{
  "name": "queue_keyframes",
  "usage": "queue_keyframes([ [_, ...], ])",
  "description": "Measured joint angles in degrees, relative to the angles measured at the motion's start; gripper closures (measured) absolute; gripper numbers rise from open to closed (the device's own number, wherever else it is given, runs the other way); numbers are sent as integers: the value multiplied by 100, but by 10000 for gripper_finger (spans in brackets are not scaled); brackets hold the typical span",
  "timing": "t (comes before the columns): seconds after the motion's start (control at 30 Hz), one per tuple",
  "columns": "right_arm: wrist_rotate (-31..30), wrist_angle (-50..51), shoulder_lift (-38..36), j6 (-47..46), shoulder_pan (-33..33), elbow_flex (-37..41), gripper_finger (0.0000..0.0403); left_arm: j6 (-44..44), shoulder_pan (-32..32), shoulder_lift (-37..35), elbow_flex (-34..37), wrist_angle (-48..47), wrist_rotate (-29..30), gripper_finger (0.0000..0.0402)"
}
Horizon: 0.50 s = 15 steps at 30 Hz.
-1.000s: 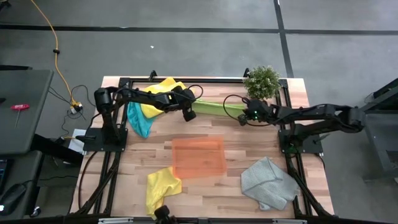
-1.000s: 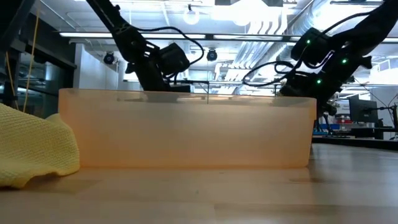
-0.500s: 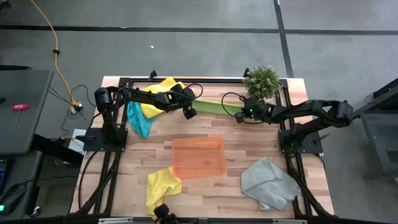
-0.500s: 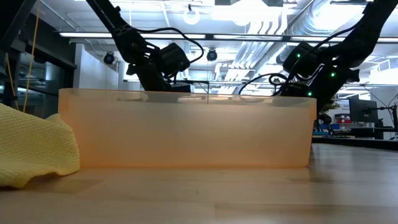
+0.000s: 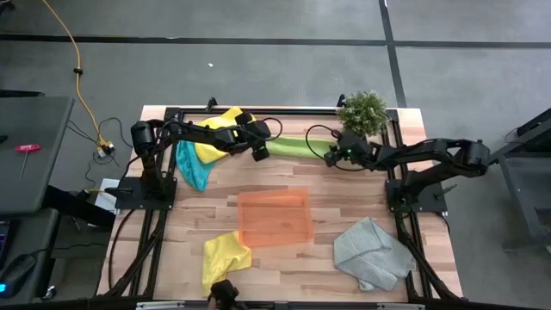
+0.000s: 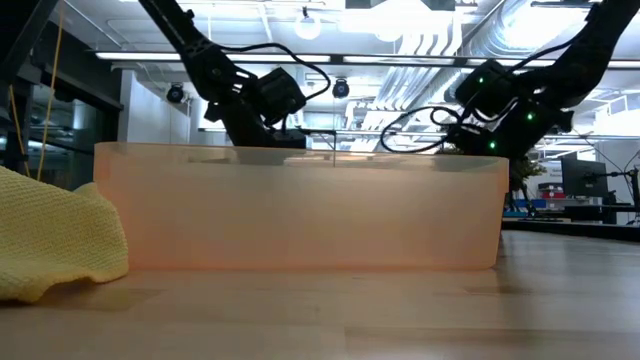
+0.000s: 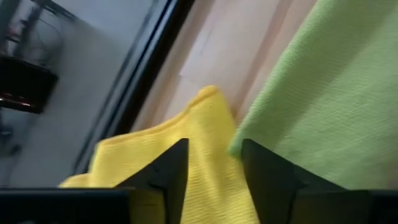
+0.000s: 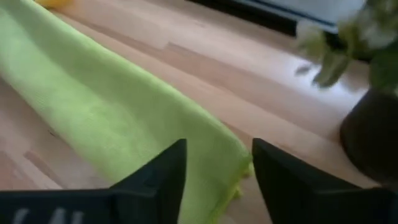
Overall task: Fold microfiber towels
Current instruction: Fold the green towel
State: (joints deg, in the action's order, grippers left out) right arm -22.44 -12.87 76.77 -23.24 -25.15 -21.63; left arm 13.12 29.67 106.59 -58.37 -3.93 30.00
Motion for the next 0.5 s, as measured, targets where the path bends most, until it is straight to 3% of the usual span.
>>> queue_keyframes([
  [0.13, 407, 17, -343, 174, 0, 0, 191, 148, 4, -208, -64, -165, -348, 223],
  [0.33, 794, 676, -1034, -88, -5, -2, 176, -105, 211, -797, -63, -517, -2254, 213],
  [0.5, 1284, 1573, -1500, -413, -148, -2, 176, -1066, 690, -936, -64, -774, -3587, 223],
])
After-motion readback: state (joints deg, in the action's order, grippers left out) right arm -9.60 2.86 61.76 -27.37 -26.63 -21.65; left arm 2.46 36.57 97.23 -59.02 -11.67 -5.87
